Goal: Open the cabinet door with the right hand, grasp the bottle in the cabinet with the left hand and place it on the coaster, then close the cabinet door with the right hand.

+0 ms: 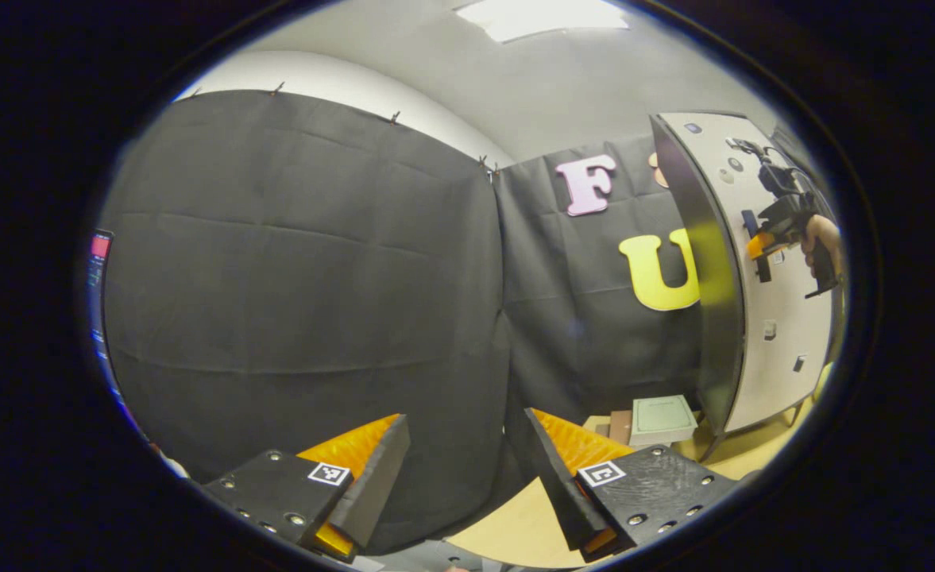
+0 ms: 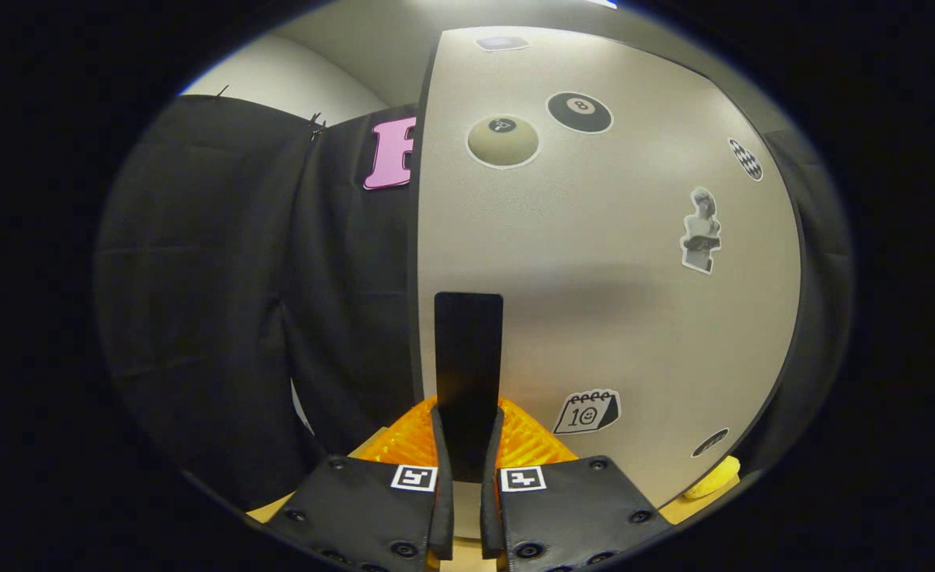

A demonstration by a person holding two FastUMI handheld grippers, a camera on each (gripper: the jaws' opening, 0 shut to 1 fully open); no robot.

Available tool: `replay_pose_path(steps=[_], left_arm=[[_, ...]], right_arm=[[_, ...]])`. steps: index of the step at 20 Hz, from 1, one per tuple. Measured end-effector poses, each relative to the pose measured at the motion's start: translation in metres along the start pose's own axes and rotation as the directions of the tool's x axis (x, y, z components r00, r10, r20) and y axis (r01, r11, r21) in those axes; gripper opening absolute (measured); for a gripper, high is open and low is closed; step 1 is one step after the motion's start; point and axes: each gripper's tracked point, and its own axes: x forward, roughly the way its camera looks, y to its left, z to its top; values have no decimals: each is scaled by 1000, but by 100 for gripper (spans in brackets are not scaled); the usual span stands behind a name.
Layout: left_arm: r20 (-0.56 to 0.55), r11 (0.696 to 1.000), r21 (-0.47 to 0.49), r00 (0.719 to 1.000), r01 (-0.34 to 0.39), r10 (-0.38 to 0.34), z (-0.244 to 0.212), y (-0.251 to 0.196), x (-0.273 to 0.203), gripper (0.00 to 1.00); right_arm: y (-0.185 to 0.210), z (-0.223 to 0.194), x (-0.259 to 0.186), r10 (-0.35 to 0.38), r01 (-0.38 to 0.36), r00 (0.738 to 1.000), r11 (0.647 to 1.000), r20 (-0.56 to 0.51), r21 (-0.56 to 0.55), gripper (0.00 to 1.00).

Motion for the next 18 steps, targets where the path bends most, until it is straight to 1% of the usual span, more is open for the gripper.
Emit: replay_pose_path(steps=[1,2,7,9,10,12,13,14,16,17,18], left_arm=[[4,1000,0,1000,9,-9,2,-3,-1,86],[7,1000,-1,1000,18,-18,4,-7,-2,88],[21,997,-5,997,80,-80,11,-29,-1,89],[26,994,-8,993,113,-113,15,-44,0,88],[29,991,-10,991,132,-132,16,-52,0,86],[31,984,-16,984,177,-176,17,-71,1,90],[33,980,-18,979,200,-199,17,-82,0,90],[37,975,-18,975,220,-219,19,-91,0,88],[51,971,-12,970,240,-239,24,-107,-4,88],[49,970,-14,969,244,-243,25,-113,-7,86],[46,966,-26,966,256,-254,26,-121,-11,86]], right_arm=[[1,-1,-4,18,-18,1000,1000,-3,8,15],[3,0,-9,35,-35,999,999,-3,12,15],[9,1,-38,102,-102,995,995,-10,21,14],[8,0,-46,122,-121,992,992,-13,21,15],[6,0,-48,130,-130,991,991,-15,21,15],[4,-1,-53,147,-147,989,989,-19,19,15],[3,-2,-55,156,-155,988,988,-20,20,15],[3,-2,-56,165,-165,986,986,-16,20,13],[2,-1,-59,189,-189,982,982,-12,22,14],[2,-1,-61,203,-202,979,979,-13,22,13],[1,-1,-62,216,-216,976,976,-16,21,13]])
